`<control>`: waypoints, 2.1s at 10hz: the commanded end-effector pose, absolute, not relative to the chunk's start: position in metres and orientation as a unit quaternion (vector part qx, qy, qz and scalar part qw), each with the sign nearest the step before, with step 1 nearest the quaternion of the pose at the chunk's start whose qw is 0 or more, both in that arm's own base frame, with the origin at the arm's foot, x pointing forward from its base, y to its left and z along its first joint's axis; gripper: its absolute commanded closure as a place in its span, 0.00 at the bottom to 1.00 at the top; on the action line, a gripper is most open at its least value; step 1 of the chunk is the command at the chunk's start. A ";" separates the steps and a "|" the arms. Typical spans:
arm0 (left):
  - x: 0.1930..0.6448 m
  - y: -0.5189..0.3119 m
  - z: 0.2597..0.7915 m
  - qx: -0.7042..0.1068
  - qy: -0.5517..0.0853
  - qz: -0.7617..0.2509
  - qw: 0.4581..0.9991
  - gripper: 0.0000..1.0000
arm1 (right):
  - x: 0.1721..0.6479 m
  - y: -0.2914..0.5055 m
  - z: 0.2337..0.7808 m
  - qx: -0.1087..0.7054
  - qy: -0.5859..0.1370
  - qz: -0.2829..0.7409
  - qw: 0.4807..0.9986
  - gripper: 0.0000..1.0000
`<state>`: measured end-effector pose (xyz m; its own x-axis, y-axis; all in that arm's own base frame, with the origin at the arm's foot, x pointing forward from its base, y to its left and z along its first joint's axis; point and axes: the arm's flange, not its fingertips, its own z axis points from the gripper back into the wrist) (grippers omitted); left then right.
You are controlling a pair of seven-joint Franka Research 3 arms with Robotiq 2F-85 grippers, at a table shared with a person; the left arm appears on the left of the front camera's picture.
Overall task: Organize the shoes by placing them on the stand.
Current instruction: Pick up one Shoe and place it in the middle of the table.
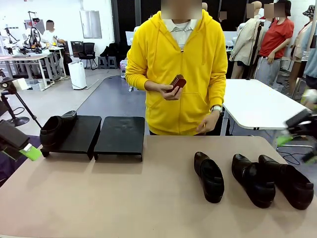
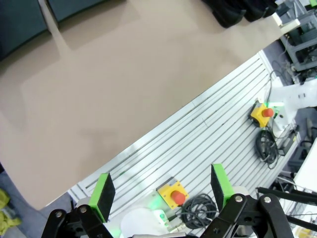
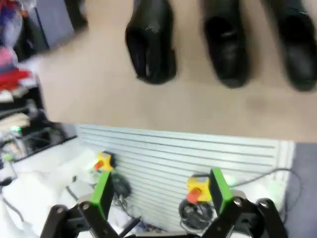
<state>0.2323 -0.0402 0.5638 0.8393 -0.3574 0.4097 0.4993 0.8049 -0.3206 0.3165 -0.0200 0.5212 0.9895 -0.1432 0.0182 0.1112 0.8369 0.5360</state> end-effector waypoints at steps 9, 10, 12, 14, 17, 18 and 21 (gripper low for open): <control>0.232 -0.038 0.563 -0.209 -0.170 -0.231 0.935 0.00 | 0.388 0.194 0.442 0.163 -0.053 0.072 0.982 0.00; 0.232 -0.038 0.563 -0.209 -0.170 -0.231 0.935 0.00 | 0.388 0.194 0.442 0.163 -0.053 0.072 0.982 0.00; 0.232 -0.038 0.563 -0.209 -0.170 -0.231 0.935 0.00 | 0.408 0.199 0.429 0.133 -0.050 0.045 0.989 0.00; 0.232 -0.038 0.563 -0.209 -0.170 -0.231 0.935 0.00 | 0.436 0.201 0.408 0.130 -0.033 0.052 0.990 0.00; 0.232 -0.038 0.563 -0.209 -0.170 -0.231 0.935 0.00 | 0.463 0.204 0.380 0.135 -0.046 0.029 0.989 0.00; 0.232 -0.038 0.563 -0.209 -0.170 -0.231 0.935 0.00 | 0.471 0.205 0.372 0.126 -0.039 0.020 0.991 0.00; 0.232 -0.038 0.563 -0.209 -0.170 -0.231 0.935 0.00 | 0.484 0.211 0.357 0.097 -0.029 -0.001 0.995 0.00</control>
